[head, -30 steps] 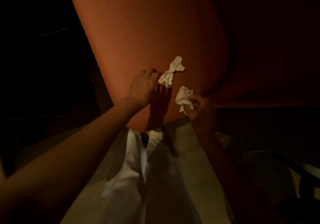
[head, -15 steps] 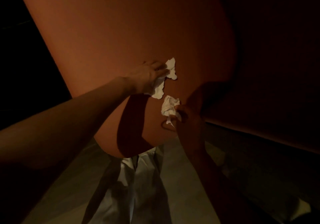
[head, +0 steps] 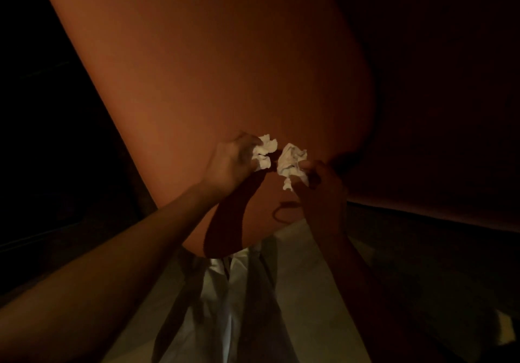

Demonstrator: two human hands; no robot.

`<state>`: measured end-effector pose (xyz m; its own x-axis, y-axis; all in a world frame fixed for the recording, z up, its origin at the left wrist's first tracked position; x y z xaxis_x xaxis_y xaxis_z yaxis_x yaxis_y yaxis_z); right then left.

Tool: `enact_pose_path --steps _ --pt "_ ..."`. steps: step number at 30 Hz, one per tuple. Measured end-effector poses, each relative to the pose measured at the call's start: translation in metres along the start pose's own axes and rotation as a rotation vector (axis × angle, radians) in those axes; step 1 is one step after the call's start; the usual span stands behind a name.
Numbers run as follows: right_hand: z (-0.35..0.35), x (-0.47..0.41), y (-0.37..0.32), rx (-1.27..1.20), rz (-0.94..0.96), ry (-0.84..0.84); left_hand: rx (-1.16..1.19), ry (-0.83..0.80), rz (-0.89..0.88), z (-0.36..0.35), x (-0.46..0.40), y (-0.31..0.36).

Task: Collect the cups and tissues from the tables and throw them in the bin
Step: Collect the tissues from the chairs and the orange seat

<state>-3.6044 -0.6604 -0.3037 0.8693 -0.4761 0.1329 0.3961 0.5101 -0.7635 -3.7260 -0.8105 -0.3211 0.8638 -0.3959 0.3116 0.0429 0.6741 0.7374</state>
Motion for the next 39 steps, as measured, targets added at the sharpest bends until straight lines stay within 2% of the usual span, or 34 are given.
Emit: enact_pose_path --steps 4,7,9,15,22,32,39 --pt "0.02 0.032 -0.037 -0.066 0.032 0.059 0.2 0.081 0.109 0.04 0.053 0.015" --pt "0.037 0.078 -0.055 -0.093 -0.041 0.092 0.247 0.071 0.098 0.061 0.101 0.031" --pt "0.039 0.117 -0.062 -0.141 -0.1 0.07 0.251 0.055 0.084 0.073 0.132 0.039" --pt "0.053 0.238 -0.103 -0.092 -0.086 0.274 0.272 0.001 -0.002 0.117 0.222 0.061" --pt "0.095 0.378 -0.142 -0.157 -0.178 0.412 0.157 -0.178 -0.125 0.148 0.332 0.108" --pt "0.157 0.558 -0.152 -0.133 -0.362 0.846 0.078 -0.48 -0.319 0.105 0.464 0.146" --pt "0.17 0.751 -0.148 -0.155 -0.511 1.218 -0.032 -0.642 -0.624 0.036 0.613 0.184"
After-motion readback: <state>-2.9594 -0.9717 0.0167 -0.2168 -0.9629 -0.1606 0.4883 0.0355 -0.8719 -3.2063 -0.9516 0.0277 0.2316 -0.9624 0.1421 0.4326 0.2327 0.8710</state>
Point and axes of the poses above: each hand's wrist, its own x-axis away from the middle knuckle, its own z-axis out of the back of the hand, y = z × x, the point moved 8 cm from there along -x, towards the middle knuckle, and after that the axes turned 12 degrees about z, right-handed, at the moved point
